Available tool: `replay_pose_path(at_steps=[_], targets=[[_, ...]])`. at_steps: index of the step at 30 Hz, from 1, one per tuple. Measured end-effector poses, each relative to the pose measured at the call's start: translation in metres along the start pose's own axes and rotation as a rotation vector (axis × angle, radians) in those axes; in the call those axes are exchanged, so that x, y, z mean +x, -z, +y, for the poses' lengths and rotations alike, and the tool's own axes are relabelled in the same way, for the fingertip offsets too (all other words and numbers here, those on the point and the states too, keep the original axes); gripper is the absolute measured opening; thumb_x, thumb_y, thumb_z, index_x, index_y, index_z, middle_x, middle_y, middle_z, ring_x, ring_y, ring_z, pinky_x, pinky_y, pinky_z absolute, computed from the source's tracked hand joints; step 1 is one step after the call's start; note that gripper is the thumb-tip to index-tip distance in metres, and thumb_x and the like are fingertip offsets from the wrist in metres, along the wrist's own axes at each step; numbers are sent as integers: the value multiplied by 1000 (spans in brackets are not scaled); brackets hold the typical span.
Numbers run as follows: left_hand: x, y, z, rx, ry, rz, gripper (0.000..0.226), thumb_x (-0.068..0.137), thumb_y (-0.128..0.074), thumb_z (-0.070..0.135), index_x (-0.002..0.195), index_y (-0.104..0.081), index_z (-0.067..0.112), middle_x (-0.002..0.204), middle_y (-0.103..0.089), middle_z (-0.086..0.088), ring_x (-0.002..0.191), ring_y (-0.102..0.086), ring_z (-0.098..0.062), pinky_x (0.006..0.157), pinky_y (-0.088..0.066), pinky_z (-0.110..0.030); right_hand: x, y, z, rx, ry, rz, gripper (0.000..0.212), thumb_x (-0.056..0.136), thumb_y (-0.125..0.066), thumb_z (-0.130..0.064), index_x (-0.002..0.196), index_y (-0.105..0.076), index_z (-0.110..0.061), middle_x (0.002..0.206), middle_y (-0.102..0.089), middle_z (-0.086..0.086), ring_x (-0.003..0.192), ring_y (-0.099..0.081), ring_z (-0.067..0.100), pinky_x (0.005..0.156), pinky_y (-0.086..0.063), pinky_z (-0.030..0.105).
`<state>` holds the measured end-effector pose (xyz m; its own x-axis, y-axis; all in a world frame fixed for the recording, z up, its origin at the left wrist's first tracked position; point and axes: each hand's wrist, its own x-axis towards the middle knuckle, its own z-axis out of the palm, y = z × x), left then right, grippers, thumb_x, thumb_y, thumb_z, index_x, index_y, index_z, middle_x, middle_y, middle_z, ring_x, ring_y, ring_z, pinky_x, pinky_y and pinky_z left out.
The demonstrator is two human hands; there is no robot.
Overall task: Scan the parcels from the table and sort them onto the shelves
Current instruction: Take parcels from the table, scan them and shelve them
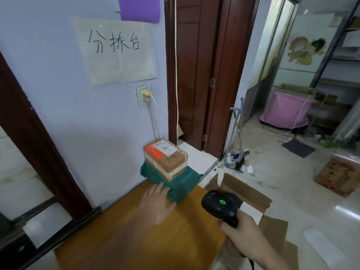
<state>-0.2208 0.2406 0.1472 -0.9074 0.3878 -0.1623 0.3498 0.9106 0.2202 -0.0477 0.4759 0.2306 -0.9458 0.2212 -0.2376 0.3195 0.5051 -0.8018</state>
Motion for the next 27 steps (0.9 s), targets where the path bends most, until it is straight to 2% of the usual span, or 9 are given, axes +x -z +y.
replay_pose_path(at_steps=[7, 10, 12, 14, 16, 18, 22, 24, 27], targets=[[56, 0, -11, -83, 46, 34, 82, 102, -44, 66, 168, -12, 28, 176, -9, 2, 162, -11, -21, 133, -12, -44, 64, 0, -12, 86, -25, -89, 25, 87, -71, -26, 103, -61, -42, 59, -62, -7, 63, -60, 12, 64, -45, 26], [90, -9, -16, -224, 106, 121, 93, 95, -56, 67, 167, -11, 30, 173, -23, 8, 158, -27, -18, 128, -28, -45, 100, 3, -15, 78, -27, -153, 28, 87, -70, -27, 108, -61, -43, 58, -62, -7, 63, -61, 13, 65, -48, 28], [114, -11, -14, -480, 200, 198, 86, 90, -67, 64, 160, -26, 36, 159, -45, 15, 144, -49, -13, 116, -47, -45, 122, 8, -20, 79, -32, -199, 21, 89, -69, -24, 103, -61, -37, 61, -59, -2, 59, -59, 14, 62, -47, 29], [141, -14, -16, -816, 297, 224, 83, 85, -74, 64, 153, -39, 32, 145, -57, 15, 126, -62, -10, 101, -57, -38, 144, 13, -24, 76, -34, -213, 20, 89, -70, -21, 96, -60, -37, 67, -62, 4, 63, -60, 14, 64, -47, 26], [172, -22, -24, -1138, 418, 246, 111, 64, -79, 83, 152, -42, 25, 140, -65, 7, 116, -70, -13, 93, -61, -38, 165, 14, -24, 58, -26, -209, 22, 87, -73, -21, 94, -60, -38, 78, -69, 7, 75, -64, 12, 72, -47, 25], [202, -40, -36, -1326, 516, 259, 132, 46, -82, 91, 153, -40, 25, 138, -67, 2, 113, -73, -19, 95, -62, -48, 186, 16, -23, 51, -56, -208, 20, 85, -75, -25, 94, -62, -38, 87, -71, -1, 86, -64, 6, 79, -46, 24], [235, -47, -37, -1502, 703, 192, 148, 40, -86, 88, 159, -26, 24, 138, -64, -7, 116, -70, -29, 103, -56, -57, 220, 18, -14, 77, -127, -259, 31, 82, -79, -19, 100, -62, -39, 94, -72, -12, 93, -62, -2, 82, -42, 15], [241, -39, -28, -1532, 789, 175, 158, 37, -89, 85, 162, -19, 19, 137, -62, -12, 116, -68, -33, 104, -55, -56, 235, 17, -9, 78, -156, -282, 36, 79, -81, -20, 107, -64, -36, 98, -73, -11, 101, -64, 2, 93, -42, 18], [250, -38, -23, -1452, 867, 182, 156, 40, -88, 80, 160, -16, 11, 142, -58, -17, 124, -63, -37, 108, -52, -56, 254, 13, -2, 22, -199, -298, 43, 76, -80, -28, 112, -59, -38, 105, -71, -11, 104, -63, 6, 105, -42, 25]])
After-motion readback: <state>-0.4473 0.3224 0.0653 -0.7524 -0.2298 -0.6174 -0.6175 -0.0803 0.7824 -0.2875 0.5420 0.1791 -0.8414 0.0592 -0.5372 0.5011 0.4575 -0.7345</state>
